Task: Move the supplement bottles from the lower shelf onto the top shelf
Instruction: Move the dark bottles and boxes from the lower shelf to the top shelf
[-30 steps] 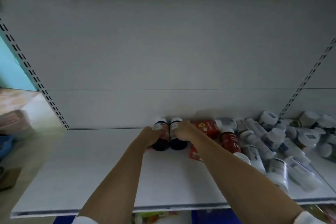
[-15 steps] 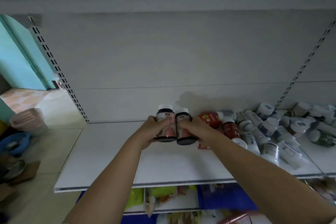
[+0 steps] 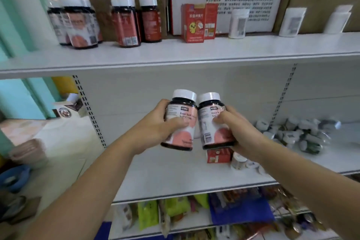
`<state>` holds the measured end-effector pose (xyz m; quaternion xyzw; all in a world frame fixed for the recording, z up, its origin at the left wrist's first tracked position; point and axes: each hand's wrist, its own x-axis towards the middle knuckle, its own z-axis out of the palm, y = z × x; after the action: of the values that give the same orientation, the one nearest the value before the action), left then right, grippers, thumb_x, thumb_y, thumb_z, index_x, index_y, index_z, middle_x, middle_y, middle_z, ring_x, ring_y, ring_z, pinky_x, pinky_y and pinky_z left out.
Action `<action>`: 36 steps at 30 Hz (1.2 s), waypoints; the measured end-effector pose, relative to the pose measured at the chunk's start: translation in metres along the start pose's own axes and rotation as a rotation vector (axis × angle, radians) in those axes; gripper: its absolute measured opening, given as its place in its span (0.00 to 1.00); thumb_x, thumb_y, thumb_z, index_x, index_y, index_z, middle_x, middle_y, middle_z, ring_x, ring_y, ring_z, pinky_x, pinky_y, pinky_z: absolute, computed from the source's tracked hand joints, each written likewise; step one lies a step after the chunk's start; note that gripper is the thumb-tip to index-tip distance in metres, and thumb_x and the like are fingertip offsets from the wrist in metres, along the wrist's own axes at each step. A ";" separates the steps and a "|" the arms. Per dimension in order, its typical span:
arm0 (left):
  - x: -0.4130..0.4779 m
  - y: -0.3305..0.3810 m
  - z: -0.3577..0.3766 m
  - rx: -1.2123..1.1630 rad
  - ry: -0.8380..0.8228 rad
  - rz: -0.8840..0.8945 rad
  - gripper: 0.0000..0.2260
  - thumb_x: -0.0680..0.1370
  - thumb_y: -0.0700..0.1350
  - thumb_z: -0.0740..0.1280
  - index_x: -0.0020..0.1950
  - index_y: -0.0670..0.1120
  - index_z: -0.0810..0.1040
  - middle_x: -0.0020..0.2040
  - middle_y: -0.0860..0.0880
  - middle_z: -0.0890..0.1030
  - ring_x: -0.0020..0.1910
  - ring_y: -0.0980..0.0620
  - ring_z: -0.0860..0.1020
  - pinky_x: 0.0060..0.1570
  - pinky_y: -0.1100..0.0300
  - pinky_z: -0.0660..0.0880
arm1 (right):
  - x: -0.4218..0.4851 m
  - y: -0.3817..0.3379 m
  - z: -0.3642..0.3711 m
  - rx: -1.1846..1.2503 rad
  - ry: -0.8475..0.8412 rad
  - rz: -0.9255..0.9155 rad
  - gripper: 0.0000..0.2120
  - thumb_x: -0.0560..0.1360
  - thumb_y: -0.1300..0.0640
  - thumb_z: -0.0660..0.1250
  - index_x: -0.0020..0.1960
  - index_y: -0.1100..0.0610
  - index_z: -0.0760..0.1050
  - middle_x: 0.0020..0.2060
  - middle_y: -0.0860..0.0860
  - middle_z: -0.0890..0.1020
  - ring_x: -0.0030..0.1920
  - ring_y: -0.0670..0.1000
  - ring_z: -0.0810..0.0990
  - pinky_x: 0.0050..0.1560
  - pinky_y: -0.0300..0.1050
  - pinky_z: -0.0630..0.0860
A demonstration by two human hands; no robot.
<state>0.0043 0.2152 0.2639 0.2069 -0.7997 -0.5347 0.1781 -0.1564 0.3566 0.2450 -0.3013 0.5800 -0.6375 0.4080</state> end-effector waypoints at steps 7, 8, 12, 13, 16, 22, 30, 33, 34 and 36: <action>-0.052 0.058 -0.037 0.144 0.046 0.094 0.24 0.67 0.54 0.75 0.59 0.56 0.70 0.43 0.58 0.84 0.41 0.61 0.83 0.37 0.68 0.75 | -0.048 -0.069 0.028 -0.070 -0.111 -0.163 0.07 0.75 0.64 0.59 0.51 0.56 0.70 0.30 0.50 0.82 0.28 0.47 0.80 0.27 0.38 0.75; -0.056 0.067 -0.045 0.159 0.069 0.104 0.21 0.70 0.52 0.75 0.59 0.57 0.70 0.42 0.59 0.83 0.40 0.62 0.82 0.35 0.70 0.74 | -0.050 -0.082 0.032 -0.061 -0.122 -0.199 0.06 0.75 0.64 0.59 0.49 0.55 0.69 0.29 0.49 0.81 0.26 0.46 0.78 0.26 0.35 0.73; -0.067 0.100 -0.079 0.231 0.191 0.147 0.22 0.68 0.55 0.76 0.56 0.60 0.69 0.41 0.61 0.83 0.40 0.62 0.82 0.36 0.67 0.75 | -0.048 -0.128 0.052 -0.093 -0.191 -0.342 0.11 0.66 0.59 0.62 0.48 0.53 0.71 0.35 0.51 0.79 0.33 0.54 0.74 0.34 0.38 0.72; -0.068 0.106 -0.087 0.244 0.228 0.158 0.23 0.66 0.56 0.76 0.56 0.60 0.70 0.42 0.61 0.83 0.40 0.63 0.82 0.36 0.67 0.74 | -0.043 -0.138 0.058 -0.096 -0.197 -0.359 0.10 0.66 0.60 0.62 0.47 0.54 0.71 0.34 0.51 0.79 0.31 0.52 0.74 0.31 0.37 0.72; -0.066 0.118 -0.110 0.266 0.339 0.188 0.25 0.64 0.59 0.75 0.57 0.58 0.71 0.44 0.57 0.84 0.39 0.64 0.82 0.36 0.67 0.75 | -0.020 -0.160 0.073 -0.115 -0.228 -0.396 0.17 0.65 0.59 0.63 0.54 0.56 0.71 0.44 0.55 0.80 0.37 0.52 0.77 0.35 0.40 0.75; -0.048 0.112 -0.161 0.292 0.523 0.165 0.28 0.64 0.55 0.78 0.61 0.55 0.71 0.49 0.57 0.83 0.47 0.60 0.81 0.49 0.60 0.74 | 0.040 -0.170 0.099 -0.376 -0.208 -0.449 0.26 0.66 0.54 0.71 0.61 0.51 0.66 0.54 0.54 0.81 0.54 0.54 0.82 0.59 0.55 0.77; -0.032 0.075 -0.245 0.348 0.600 0.031 0.37 0.57 0.59 0.81 0.63 0.57 0.73 0.55 0.55 0.82 0.56 0.53 0.81 0.59 0.49 0.76 | 0.097 -0.170 0.149 -0.687 -0.345 -0.508 0.32 0.71 0.53 0.74 0.67 0.49 0.58 0.51 0.40 0.77 0.51 0.40 0.77 0.48 0.36 0.74; -0.022 0.069 -0.264 0.399 0.595 0.014 0.31 0.64 0.56 0.79 0.64 0.56 0.74 0.58 0.54 0.81 0.56 0.53 0.80 0.55 0.55 0.77 | 0.117 -0.174 0.170 -0.754 -0.350 -0.578 0.33 0.69 0.51 0.75 0.66 0.51 0.59 0.49 0.41 0.77 0.49 0.41 0.78 0.44 0.34 0.75; -0.017 0.068 -0.269 0.407 0.590 0.012 0.28 0.67 0.52 0.79 0.65 0.55 0.74 0.58 0.54 0.80 0.55 0.53 0.81 0.52 0.58 0.78 | 0.122 -0.174 0.176 -0.765 -0.363 -0.618 0.35 0.69 0.52 0.76 0.68 0.50 0.58 0.49 0.41 0.76 0.48 0.42 0.79 0.45 0.35 0.76; -0.006 0.066 -0.278 0.419 0.595 -0.008 0.25 0.71 0.47 0.77 0.66 0.53 0.73 0.59 0.53 0.79 0.53 0.52 0.82 0.51 0.56 0.79 | 0.133 -0.173 0.187 -0.811 -0.382 -0.718 0.39 0.70 0.54 0.75 0.71 0.47 0.54 0.47 0.41 0.76 0.47 0.42 0.79 0.48 0.35 0.78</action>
<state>0.1411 0.0239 0.4263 0.3885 -0.8042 -0.2765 0.3549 -0.0898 0.1476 0.4307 -0.7215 0.5556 -0.3967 0.1154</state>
